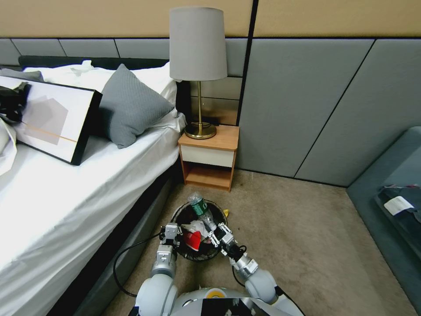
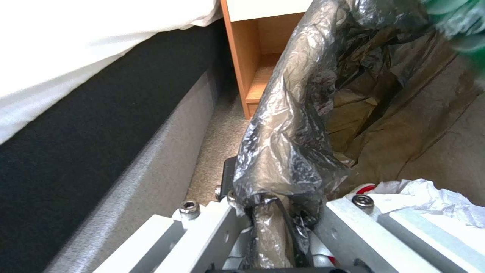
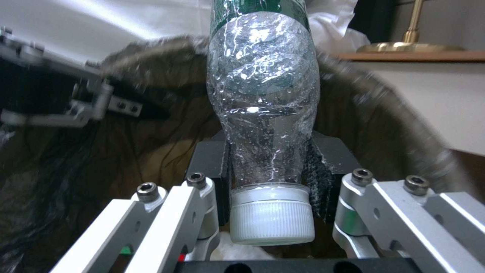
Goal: Pick up the trash bin, then pick up the garbage from the floor and place it into the trash bin.
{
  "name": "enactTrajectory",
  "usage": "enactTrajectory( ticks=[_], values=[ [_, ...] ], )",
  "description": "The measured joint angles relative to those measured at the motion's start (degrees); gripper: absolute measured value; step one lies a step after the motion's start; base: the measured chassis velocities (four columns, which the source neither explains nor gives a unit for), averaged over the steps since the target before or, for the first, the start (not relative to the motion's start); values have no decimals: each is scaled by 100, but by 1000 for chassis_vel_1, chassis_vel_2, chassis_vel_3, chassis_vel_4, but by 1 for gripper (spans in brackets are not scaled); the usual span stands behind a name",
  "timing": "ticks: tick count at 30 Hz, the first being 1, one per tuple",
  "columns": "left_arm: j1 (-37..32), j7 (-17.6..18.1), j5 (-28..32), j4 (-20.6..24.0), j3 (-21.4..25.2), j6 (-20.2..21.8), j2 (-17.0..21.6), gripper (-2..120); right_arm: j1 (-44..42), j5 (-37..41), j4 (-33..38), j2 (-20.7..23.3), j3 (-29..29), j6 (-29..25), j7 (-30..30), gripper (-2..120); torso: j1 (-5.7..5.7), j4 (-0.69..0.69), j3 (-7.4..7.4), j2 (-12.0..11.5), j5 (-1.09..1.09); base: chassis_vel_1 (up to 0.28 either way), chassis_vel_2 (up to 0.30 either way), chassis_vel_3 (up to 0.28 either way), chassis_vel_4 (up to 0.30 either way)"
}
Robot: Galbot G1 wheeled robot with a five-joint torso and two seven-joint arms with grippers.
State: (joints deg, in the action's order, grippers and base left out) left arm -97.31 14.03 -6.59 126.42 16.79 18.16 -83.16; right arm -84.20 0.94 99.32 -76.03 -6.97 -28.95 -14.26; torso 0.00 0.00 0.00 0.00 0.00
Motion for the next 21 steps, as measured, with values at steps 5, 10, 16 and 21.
enactTrajectory(
  ticks=[5,10,16,21],
  values=[
    [20,6,-2,-6,-2,4,1,2,33,-79,-266,-55,87,-73,0,28,0,0,0,0,0,0,0,0,0],
    [23,1,-1,-1,5,2,15,2,85,-113,-553,-93,120,-124,4,27,0,1,0,0,-2,0,0,0,0],
    [19,2,1,2,6,2,25,2,95,-111,-644,-75,65,-137,7,27,0,3,0,1,0,0,0,0,0],
    [34,1,3,3,-8,3,28,2,57,-110,-632,-41,20,-133,31,39,0,1,0,0,1,0,0,0,0]
  ],
)
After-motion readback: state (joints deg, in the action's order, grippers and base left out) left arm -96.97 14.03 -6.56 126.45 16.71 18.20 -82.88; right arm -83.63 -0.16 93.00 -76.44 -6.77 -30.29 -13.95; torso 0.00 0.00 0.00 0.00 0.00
